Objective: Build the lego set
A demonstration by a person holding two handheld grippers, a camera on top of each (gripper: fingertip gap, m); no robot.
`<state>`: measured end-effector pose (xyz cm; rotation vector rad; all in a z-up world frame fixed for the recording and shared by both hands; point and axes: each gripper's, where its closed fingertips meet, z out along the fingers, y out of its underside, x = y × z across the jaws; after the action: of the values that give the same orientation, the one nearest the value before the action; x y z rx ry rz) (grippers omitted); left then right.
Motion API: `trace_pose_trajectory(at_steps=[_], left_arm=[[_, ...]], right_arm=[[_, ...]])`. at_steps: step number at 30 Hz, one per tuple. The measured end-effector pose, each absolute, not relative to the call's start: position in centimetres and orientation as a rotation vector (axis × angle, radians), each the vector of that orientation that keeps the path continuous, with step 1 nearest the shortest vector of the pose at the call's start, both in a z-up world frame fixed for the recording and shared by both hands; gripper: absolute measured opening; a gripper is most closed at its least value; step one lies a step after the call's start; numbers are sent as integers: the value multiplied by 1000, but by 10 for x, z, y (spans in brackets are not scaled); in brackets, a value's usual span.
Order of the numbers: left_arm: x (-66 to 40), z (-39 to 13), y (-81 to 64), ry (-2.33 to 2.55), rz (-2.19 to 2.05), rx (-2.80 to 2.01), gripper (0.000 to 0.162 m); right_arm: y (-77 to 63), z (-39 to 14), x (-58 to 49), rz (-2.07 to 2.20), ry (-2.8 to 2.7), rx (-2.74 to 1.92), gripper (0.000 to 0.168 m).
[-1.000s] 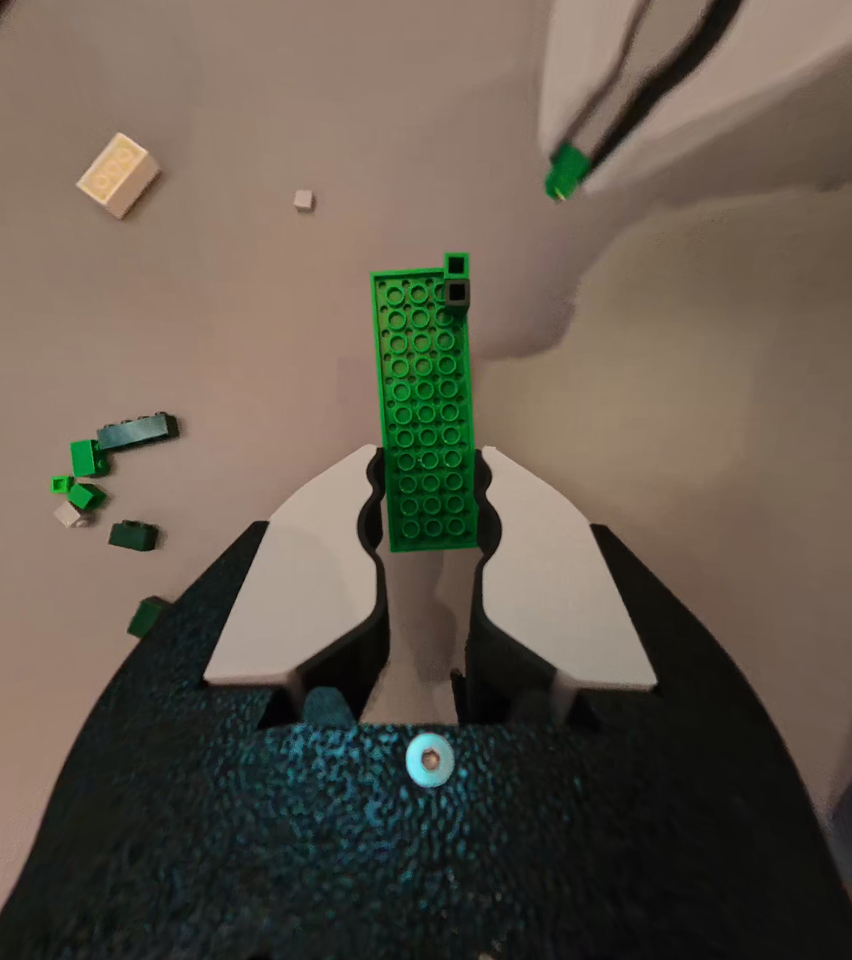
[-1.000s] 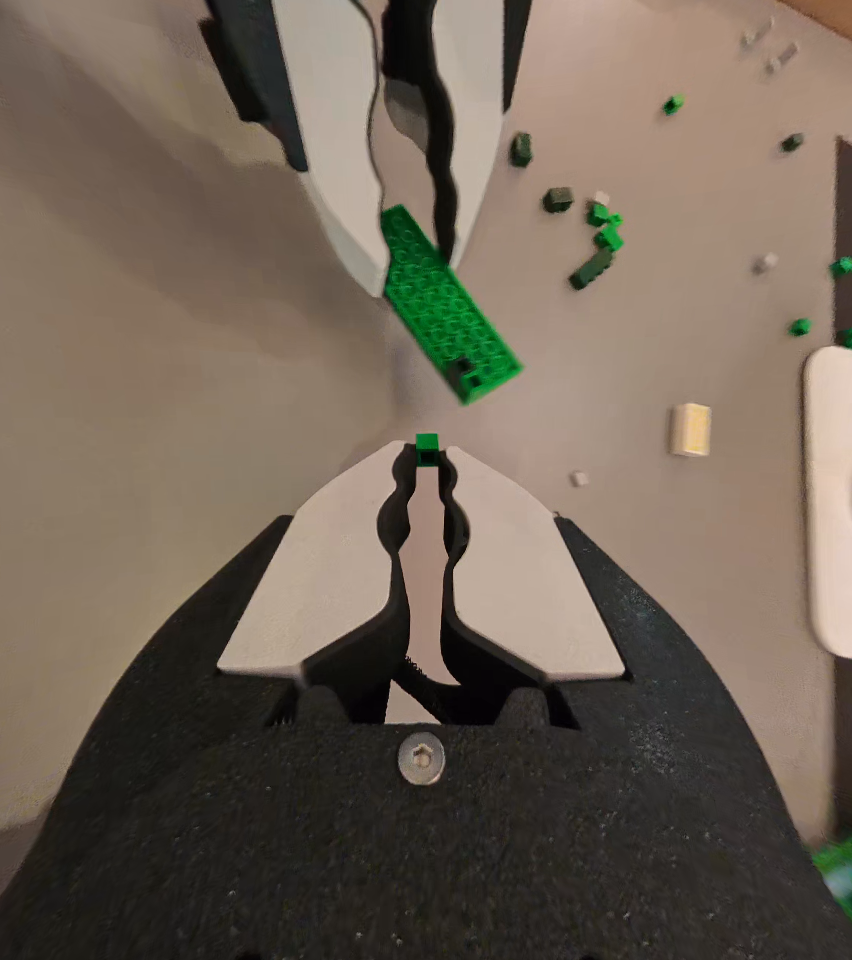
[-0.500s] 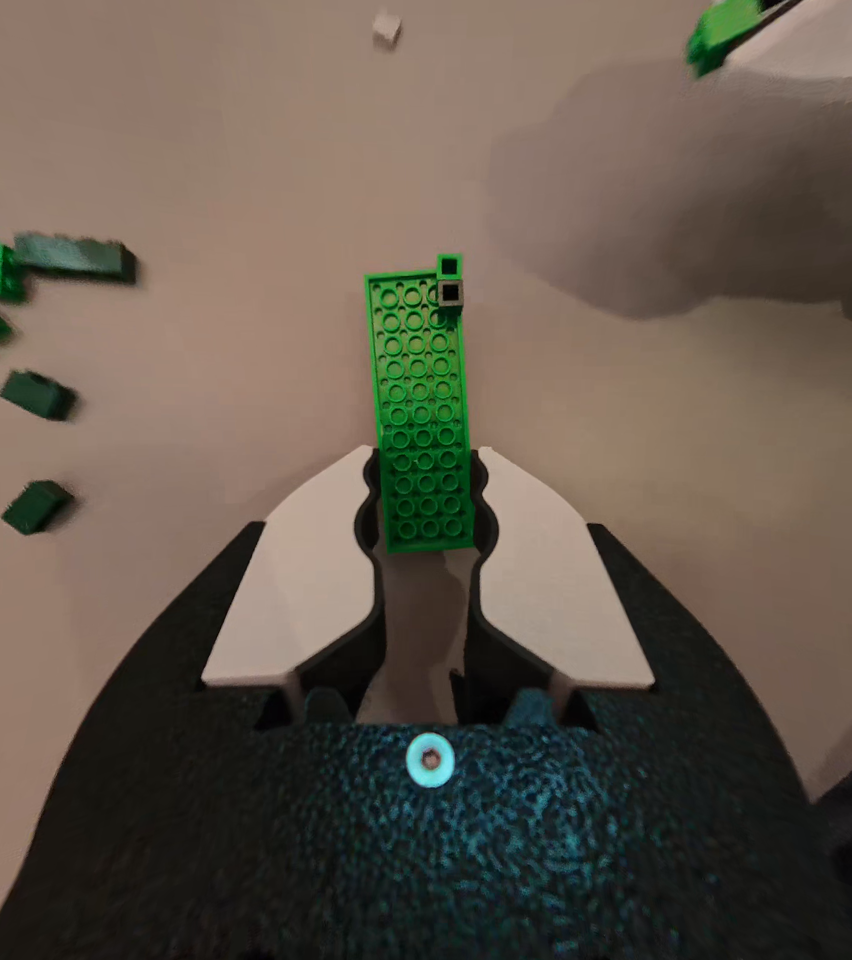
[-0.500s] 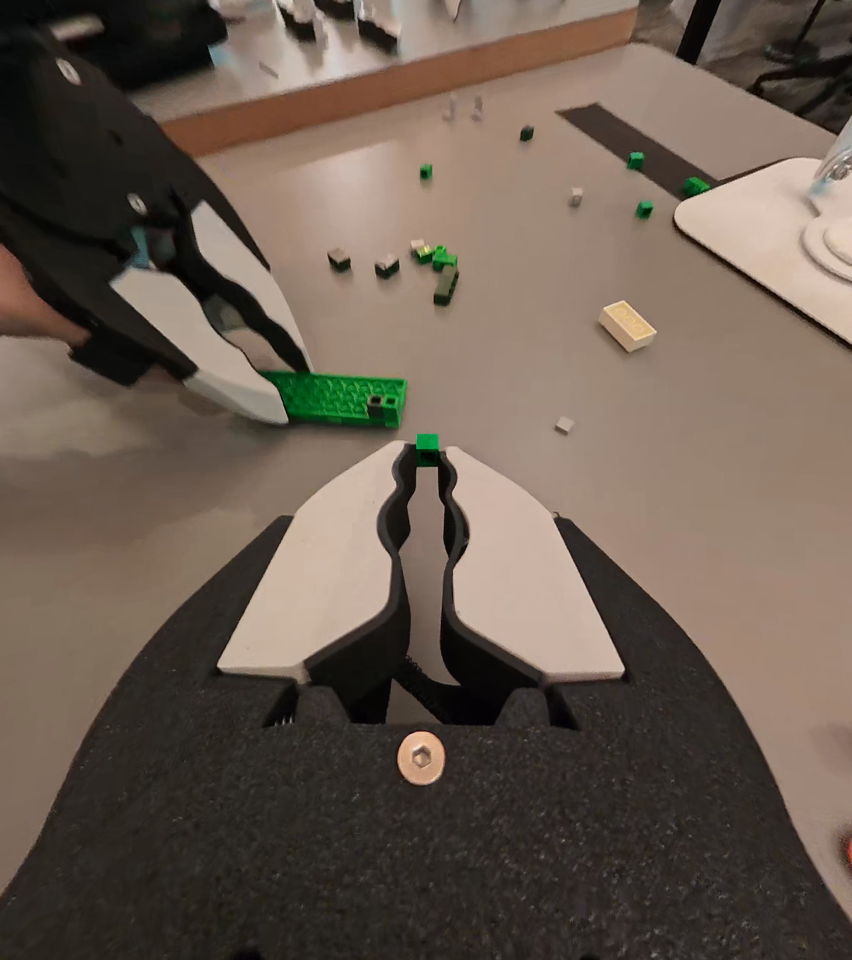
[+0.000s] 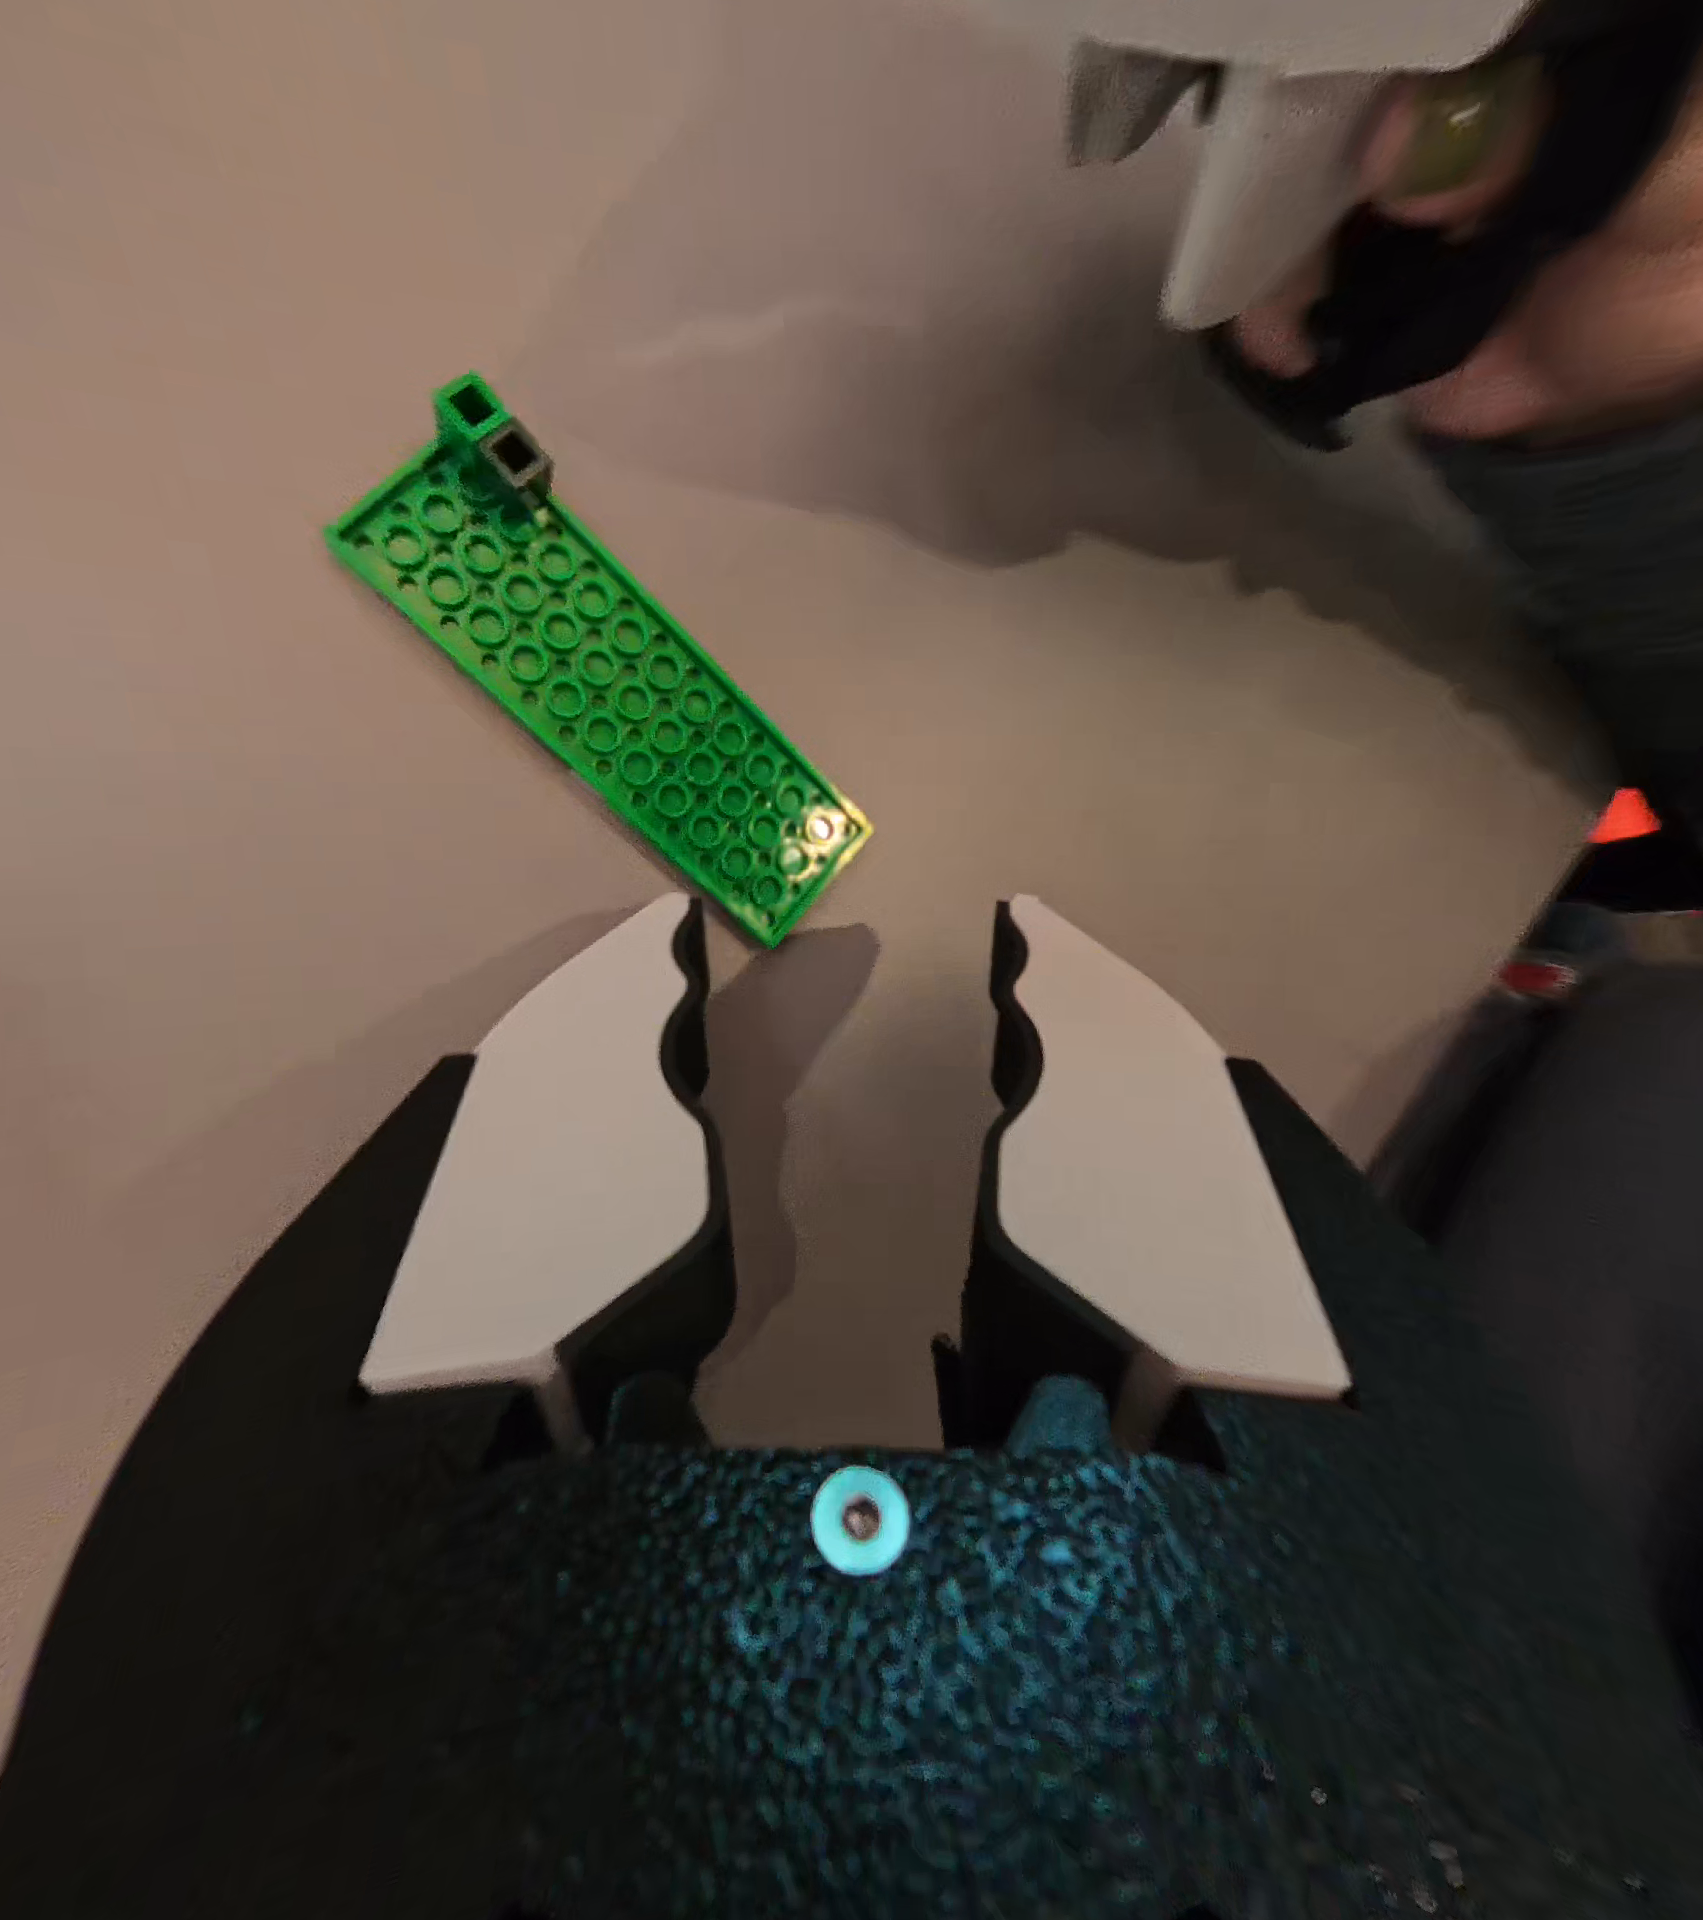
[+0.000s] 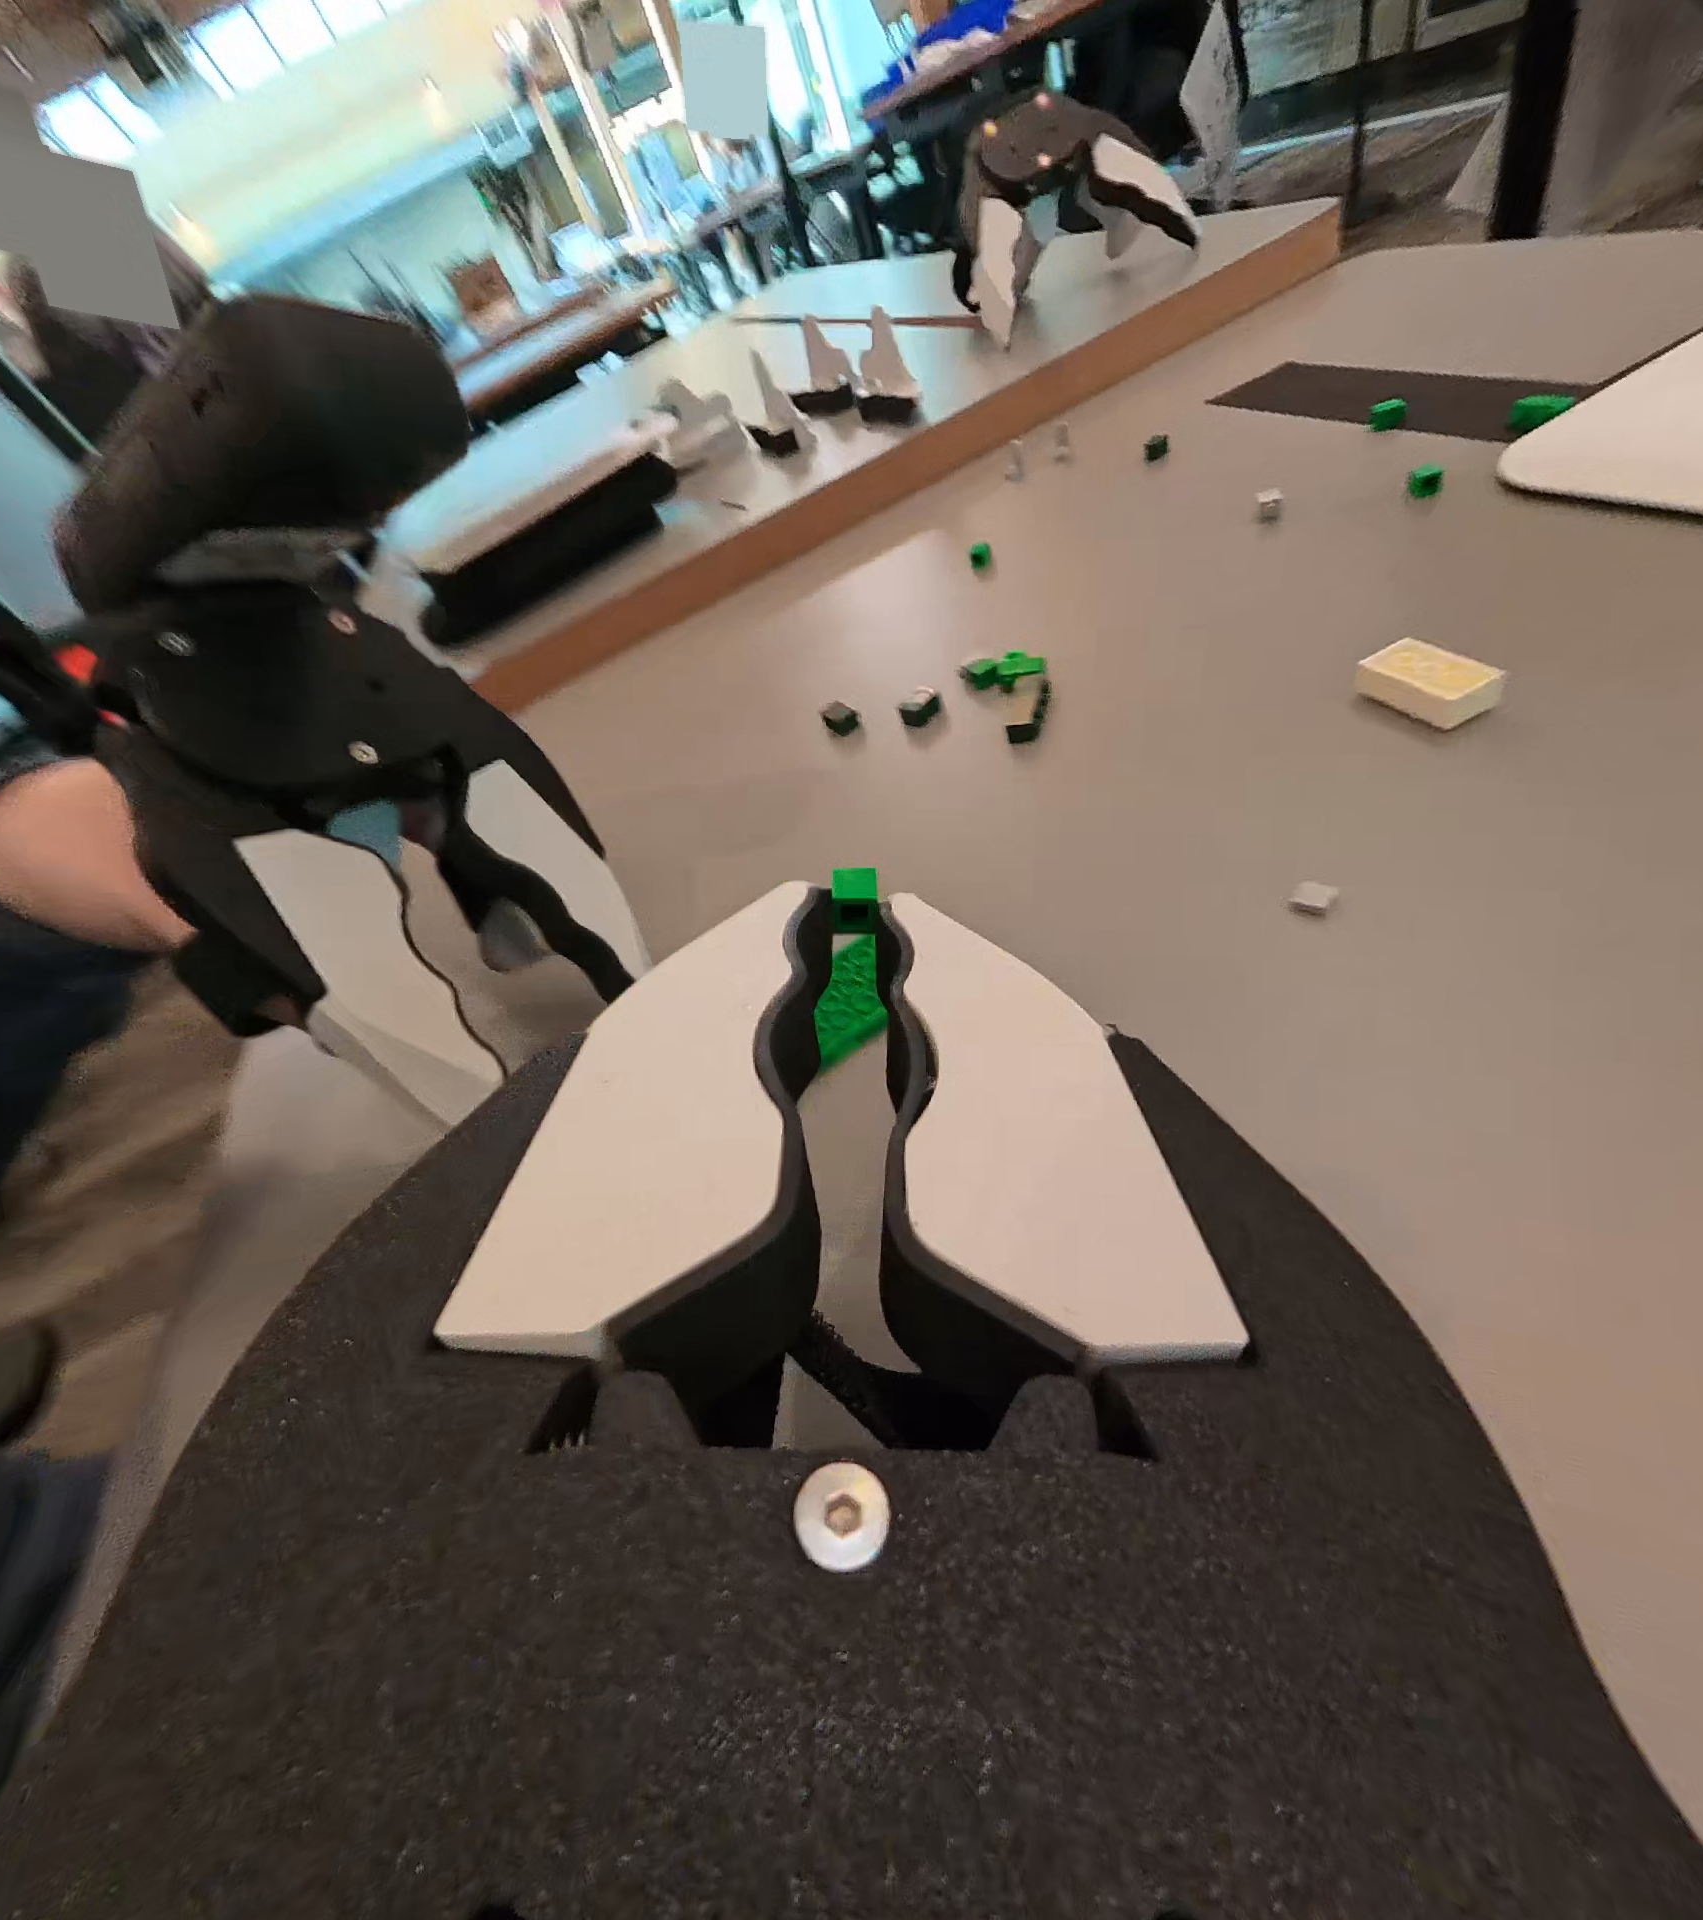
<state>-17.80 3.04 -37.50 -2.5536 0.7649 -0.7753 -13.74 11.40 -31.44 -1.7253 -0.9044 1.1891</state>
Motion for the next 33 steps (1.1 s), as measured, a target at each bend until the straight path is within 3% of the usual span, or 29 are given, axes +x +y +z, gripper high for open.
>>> trace_pose_trajectory(at_steps=[1, 9, 13, 20, 25, 28, 33], left_arm=[[-177, -371, 30, 752, -810, -2514, 50], [-190, -350, 40, 548, -1009, -2327, 53], [-194, -359, 39, 526, -989, -2372, 56], [-182, -345, 33, 536, -1404, -2312, 87], [-180, -347, 47, 402, -1442, -2335, 95], [-179, -351, 55, 311, -1443, -2365, 97], [-171, -352, 64, 214, -1536, -2360, 86]], right_arm=[[113, -313, -139, 1260, -876, -1724, 7], [121, -293, -158, 1830, -566, -1696, 7], [116, -308, -160, 1689, -679, -1802, 7], [97, -359, -148, 1357, -1160, -2134, 7], [97, -370, -152, 1336, -1212, -2231, 8], [93, -376, -154, 1309, -1246, -2257, 8], [87, -384, -154, 1193, -1308, -2280, 7]])
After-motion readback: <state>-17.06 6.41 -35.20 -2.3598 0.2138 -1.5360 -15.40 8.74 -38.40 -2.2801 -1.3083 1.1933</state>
